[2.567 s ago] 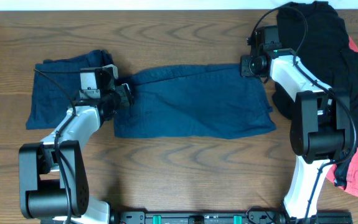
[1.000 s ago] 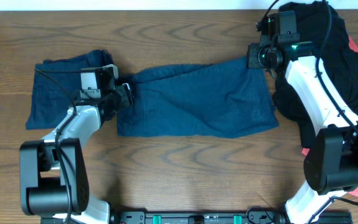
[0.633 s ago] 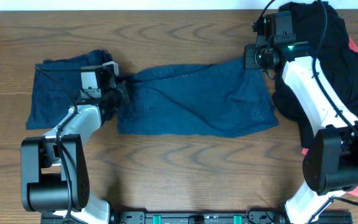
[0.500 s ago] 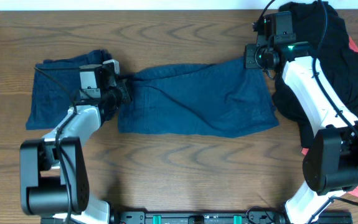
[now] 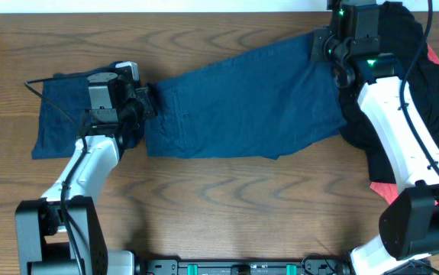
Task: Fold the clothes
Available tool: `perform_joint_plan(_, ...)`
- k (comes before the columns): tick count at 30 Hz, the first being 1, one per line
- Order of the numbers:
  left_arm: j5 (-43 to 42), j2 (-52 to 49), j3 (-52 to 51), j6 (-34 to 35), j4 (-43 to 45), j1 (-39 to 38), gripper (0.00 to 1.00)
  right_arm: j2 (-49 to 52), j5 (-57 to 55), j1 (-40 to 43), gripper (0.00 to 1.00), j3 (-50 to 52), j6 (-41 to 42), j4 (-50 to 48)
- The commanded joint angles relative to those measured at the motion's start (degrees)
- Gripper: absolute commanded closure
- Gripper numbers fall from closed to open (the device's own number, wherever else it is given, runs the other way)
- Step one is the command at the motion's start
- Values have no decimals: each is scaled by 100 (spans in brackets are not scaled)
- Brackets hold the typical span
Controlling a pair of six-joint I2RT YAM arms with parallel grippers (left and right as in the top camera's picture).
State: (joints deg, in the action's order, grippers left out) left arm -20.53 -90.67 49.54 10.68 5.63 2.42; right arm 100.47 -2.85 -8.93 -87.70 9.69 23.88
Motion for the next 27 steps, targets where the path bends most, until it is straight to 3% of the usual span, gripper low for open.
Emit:
perform_joint_plan(1,308,-179,138,7,142,0,93,175,-343,-35,99,-37,52,-70)
perform_joint_plan(5,317,-328,138,7,348,-24,90,391,-387,-35,99,-37,55,-72)
perform_joint_plan(6,317,-365,138,9,382,-24,85,459,-417,-35,99,-37,55,-72)
perform_joint_plan(8,317,-409,138,7,400,-24,61,575,-505,-35,99,-37,55,-90)
perform_joint_plan(9,319,-413,138,7,393,-24,53,627,-570,-31,94,-37,55,-98)
perform_joint_plan(10,319,-413,138,7,391,-24,47,684,-664,-22,83,-37,55,-101)
perform_joint_plan(12,308,-400,138,7,369,-22,37,734,-723,7,79,-37,55,-94)
perform_joint_plan(19,302,55,138,7,-647,-22,37,660,-669,81,79,-37,52,103)
perform_joint_plan(27,17,483,136,11,-2931,-24,37,649,1161,-48,70,-37,-13,1008)
